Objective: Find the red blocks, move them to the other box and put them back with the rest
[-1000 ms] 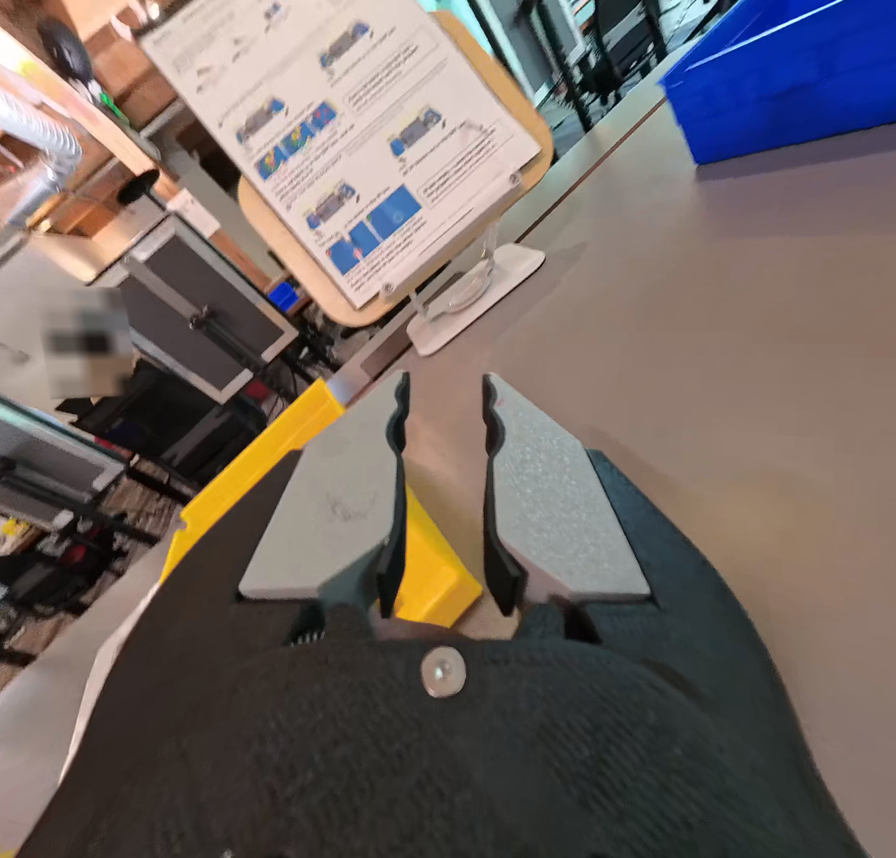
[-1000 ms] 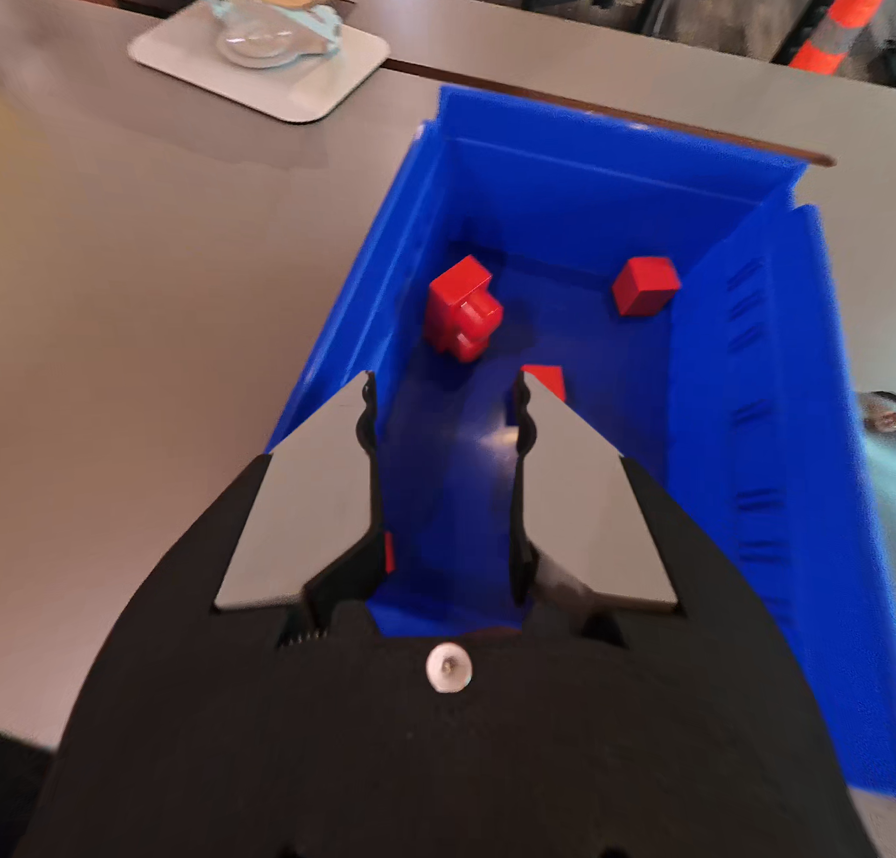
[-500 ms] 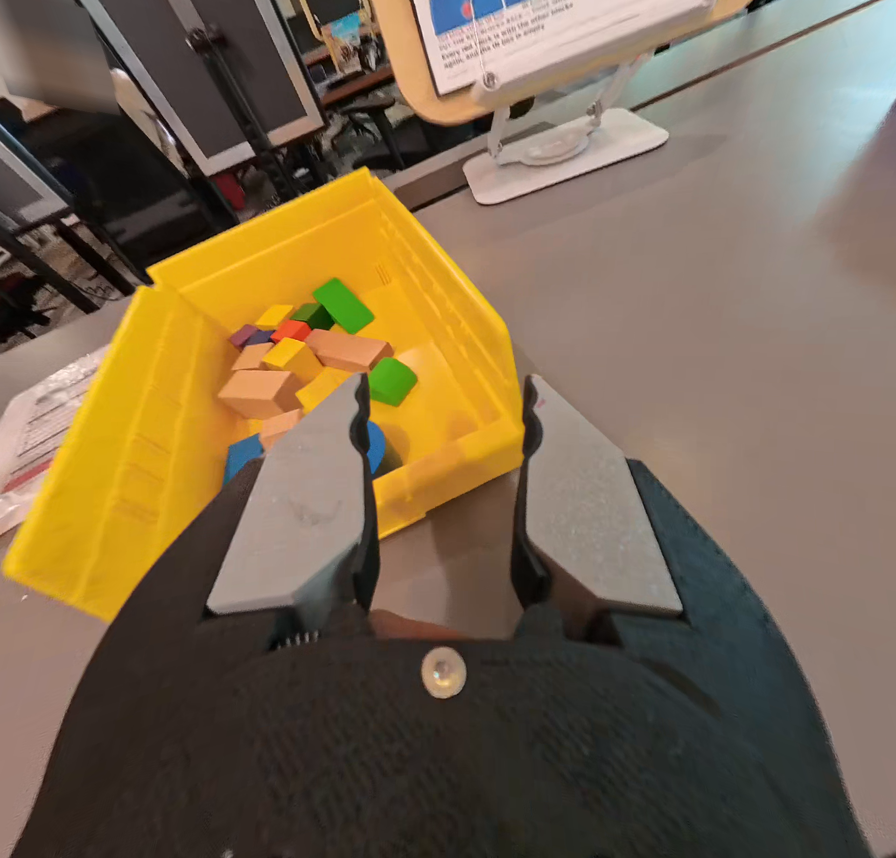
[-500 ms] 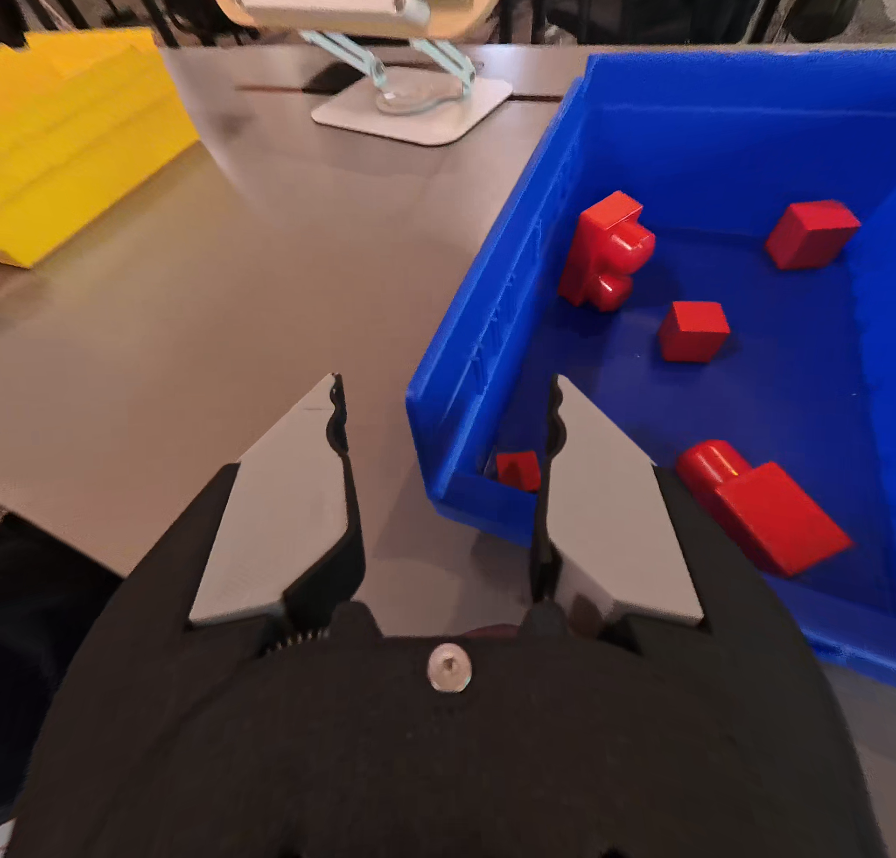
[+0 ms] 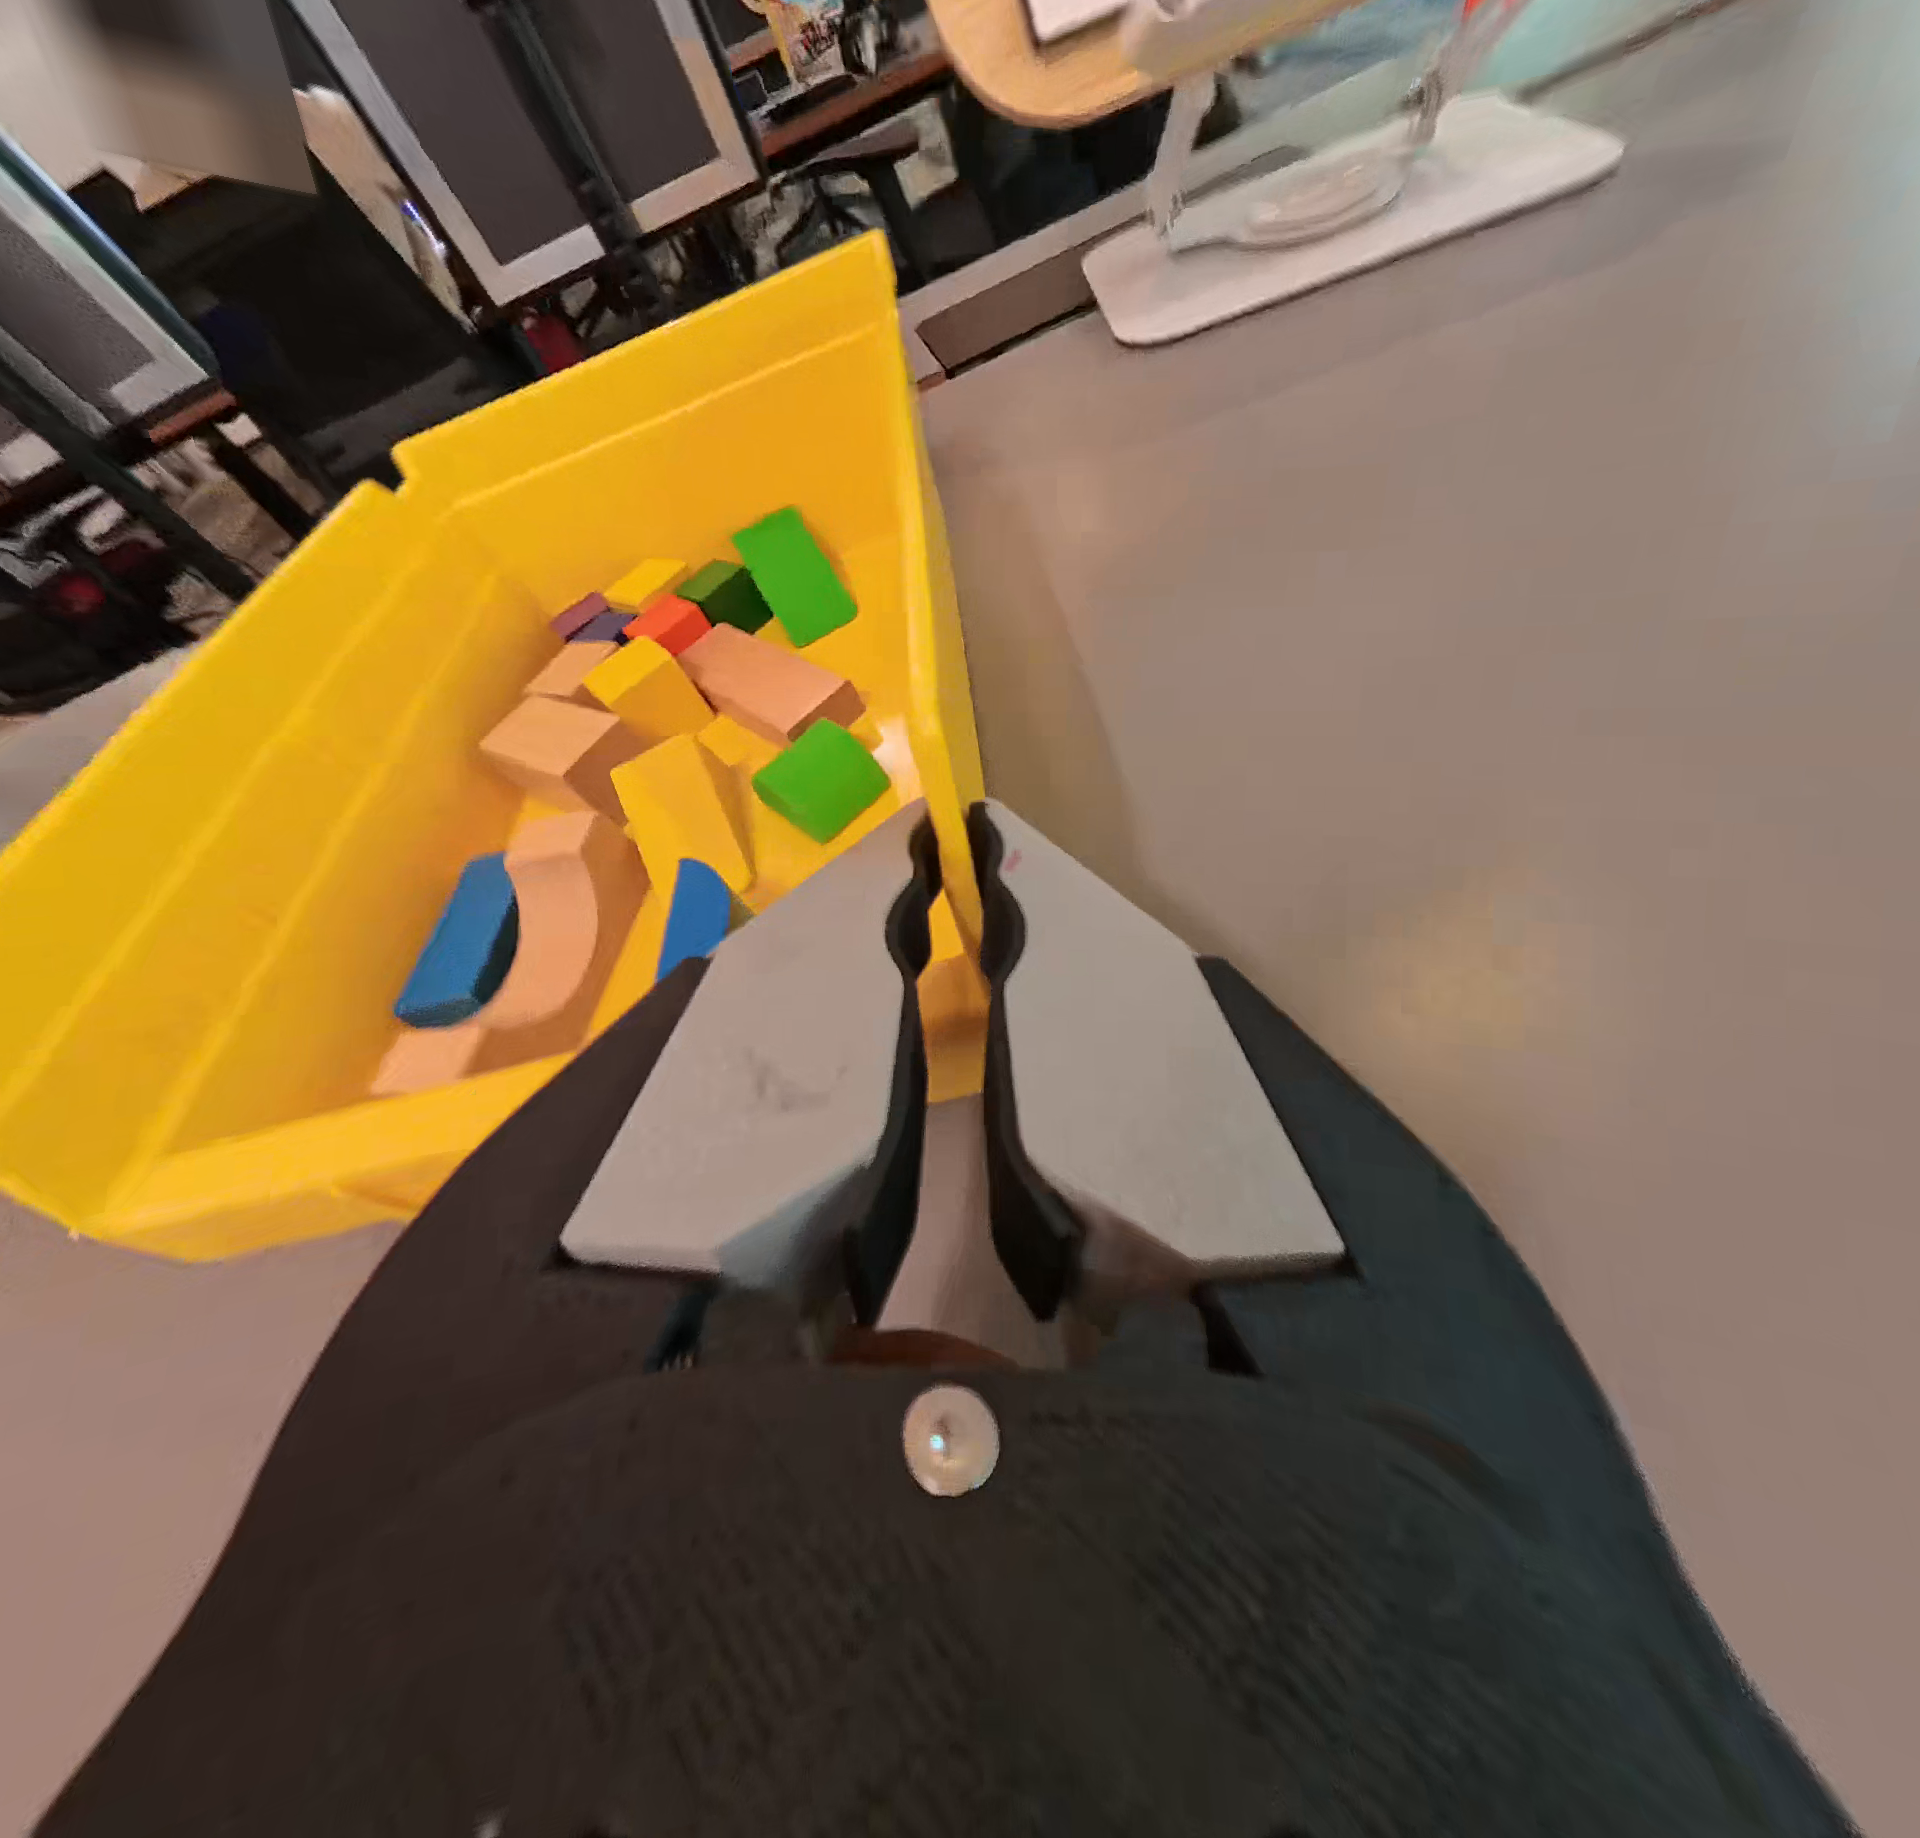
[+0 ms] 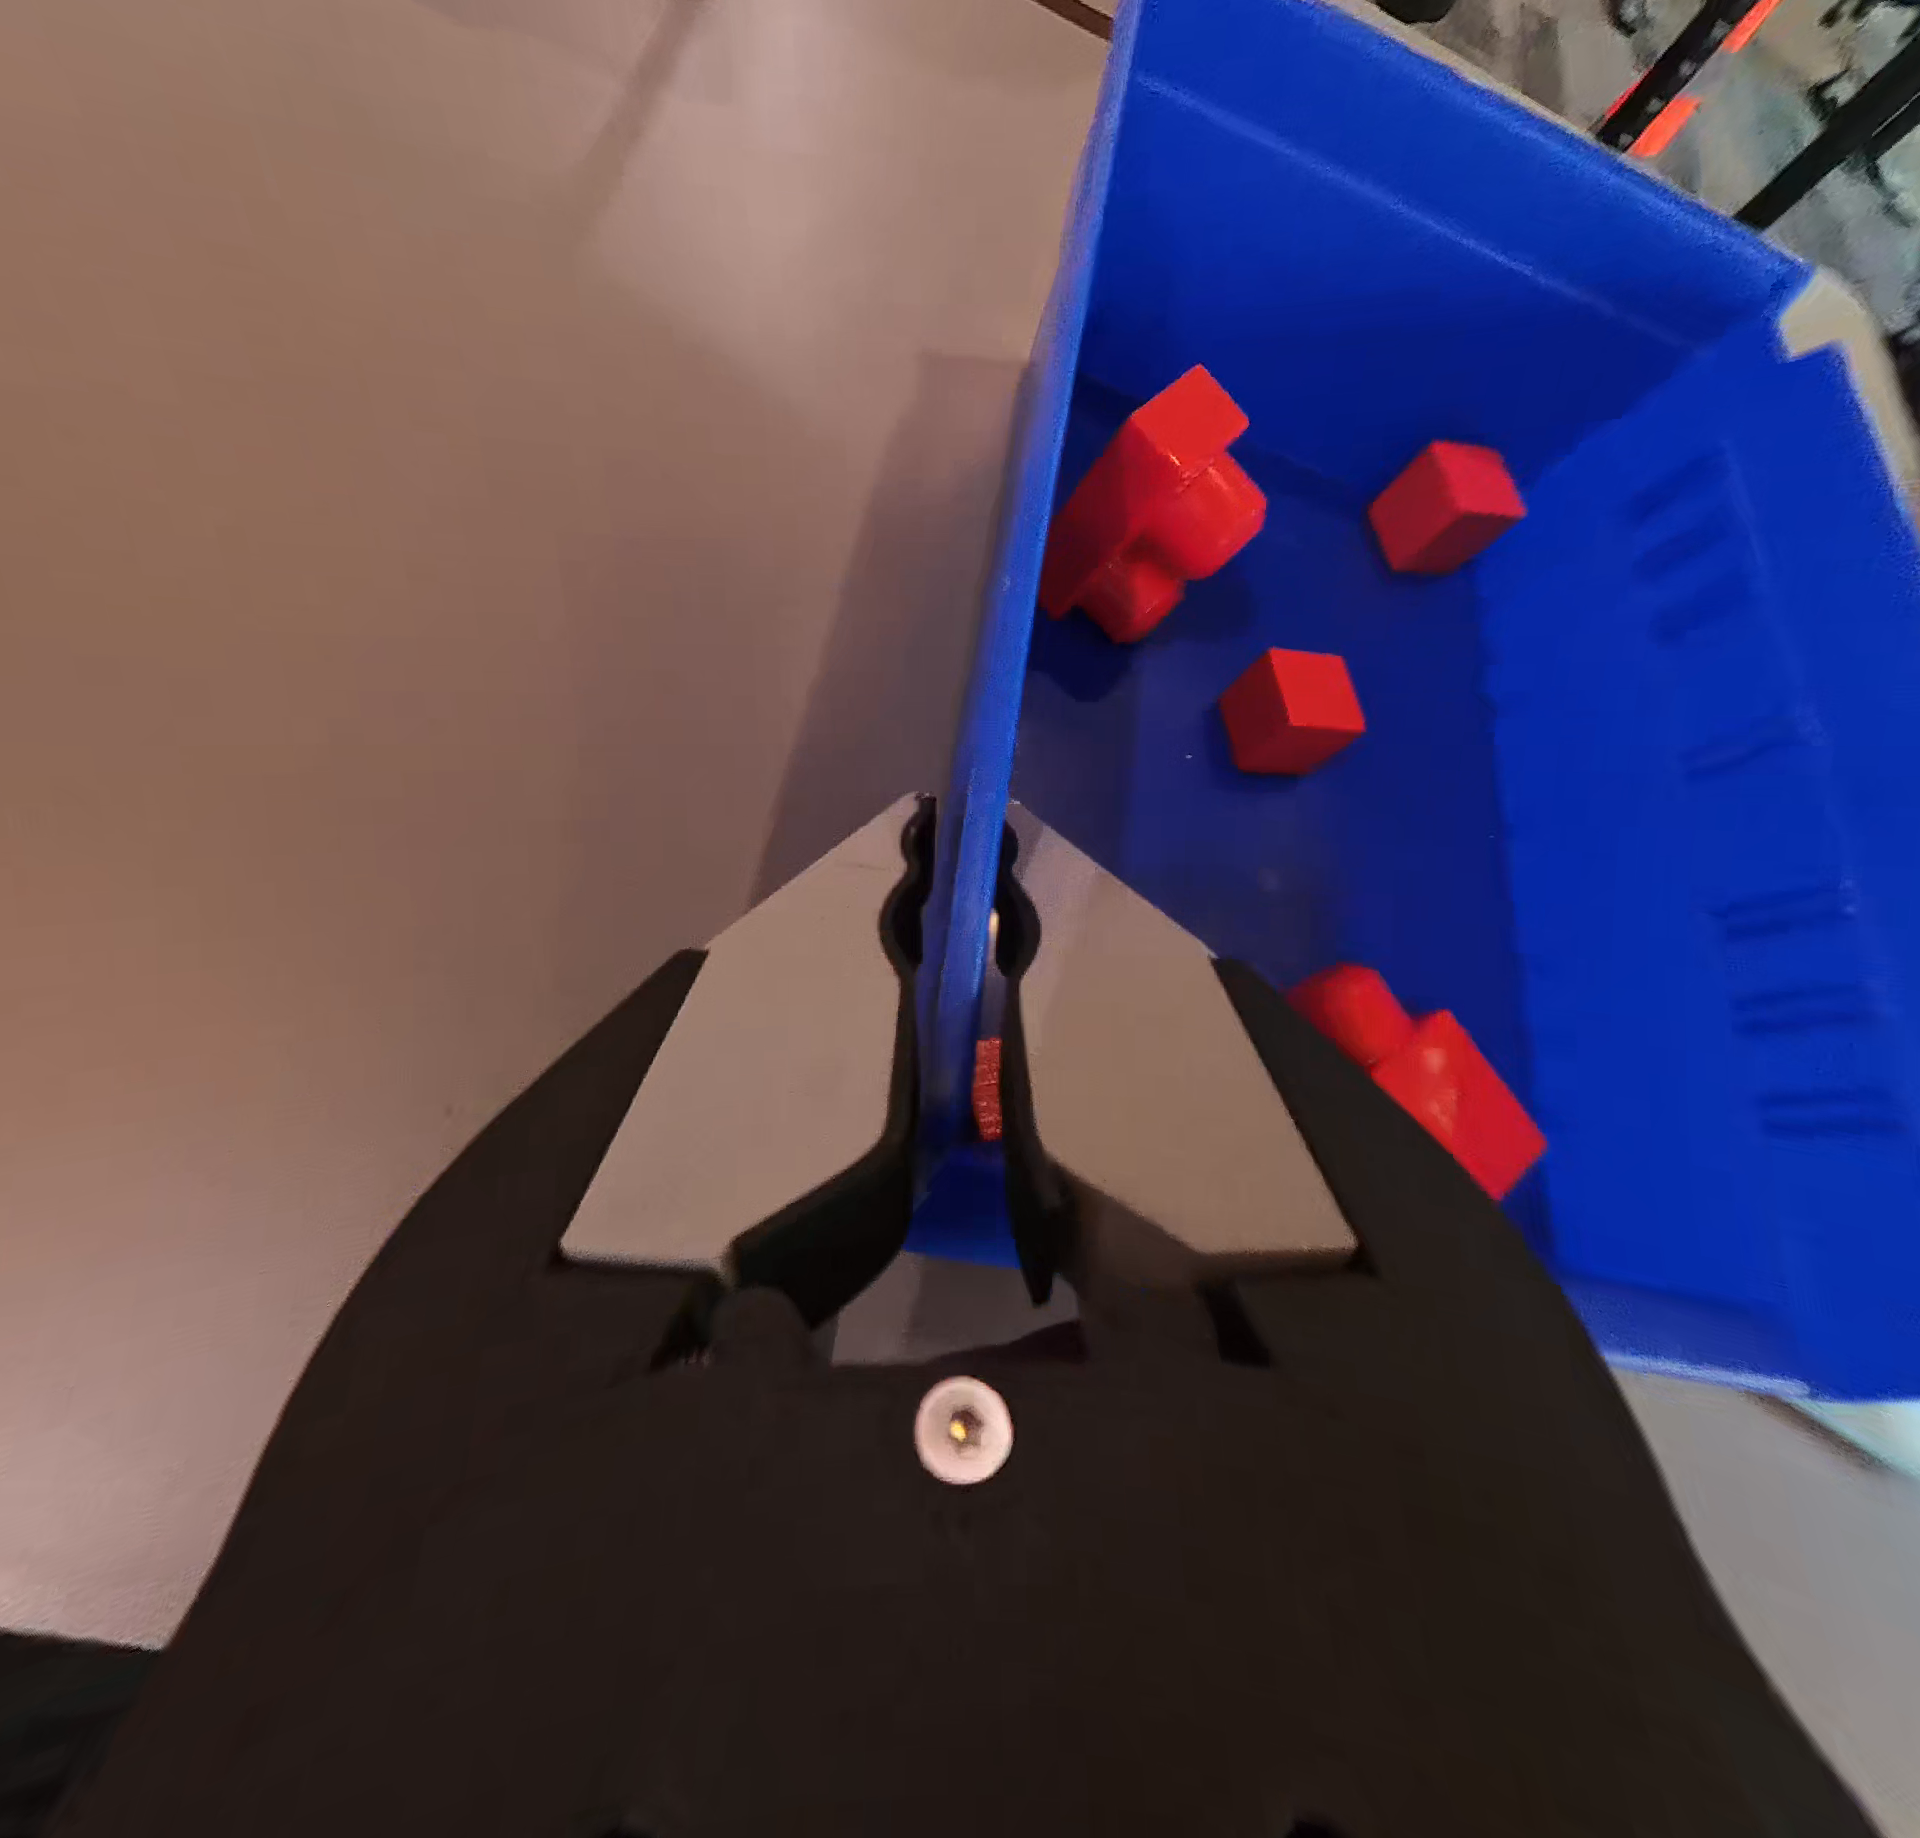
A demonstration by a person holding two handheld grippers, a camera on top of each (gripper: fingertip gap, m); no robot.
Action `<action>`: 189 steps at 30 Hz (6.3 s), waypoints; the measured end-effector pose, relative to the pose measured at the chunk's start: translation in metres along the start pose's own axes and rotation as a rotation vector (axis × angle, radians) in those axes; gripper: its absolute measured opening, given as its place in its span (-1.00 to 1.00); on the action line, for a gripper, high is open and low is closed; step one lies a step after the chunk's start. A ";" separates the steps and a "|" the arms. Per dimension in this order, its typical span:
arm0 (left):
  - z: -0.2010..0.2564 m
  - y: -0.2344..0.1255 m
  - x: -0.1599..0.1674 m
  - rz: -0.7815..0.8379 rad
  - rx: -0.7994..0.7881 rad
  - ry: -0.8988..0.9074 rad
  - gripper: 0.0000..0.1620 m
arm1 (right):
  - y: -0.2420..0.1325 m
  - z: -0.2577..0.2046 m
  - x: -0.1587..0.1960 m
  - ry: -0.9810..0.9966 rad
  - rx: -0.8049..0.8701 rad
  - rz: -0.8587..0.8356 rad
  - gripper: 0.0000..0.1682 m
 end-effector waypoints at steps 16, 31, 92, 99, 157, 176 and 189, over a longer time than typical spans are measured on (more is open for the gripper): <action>-0.032 -0.080 -0.042 0.220 0.158 -0.093 -0.98 | -0.015 -0.138 -0.059 -0.074 -0.143 0.011 -0.88; -0.021 -0.141 -0.133 0.394 0.144 0.109 -0.98 | -0.013 -0.328 -0.155 -0.209 -0.380 0.108 -0.74; 0.197 -0.057 -0.007 -0.066 0.593 0.154 -0.76 | -0.099 -0.141 -0.011 -0.180 -0.271 0.147 -0.71; 0.113 -0.061 0.009 -0.103 0.548 0.116 -1.00 | -0.097 -0.118 0.012 -0.322 -0.212 0.028 -1.00; 0.090 -0.044 0.000 -0.030 0.151 0.057 -0.81 | -0.037 -0.090 0.000 -0.251 -0.405 0.096 -0.71; 0.090 -0.058 0.006 -0.010 0.103 0.109 -0.90 | -0.035 -0.115 -0.013 -0.237 -0.103 -0.030 -0.87; 0.038 -0.096 0.030 0.023 -0.031 -0.113 -0.95 | -0.059 -0.088 0.020 -0.134 0.086 -0.083 -0.93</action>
Point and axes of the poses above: each gripper's, where its closed fingertips meet, y out along the fingers, x out of its underside, z = x × y across the jaws, the point moved 5 cm from there along -y, back along the fingers, and after that the axes turned 8 degrees about -y, right-handed, at the moved point
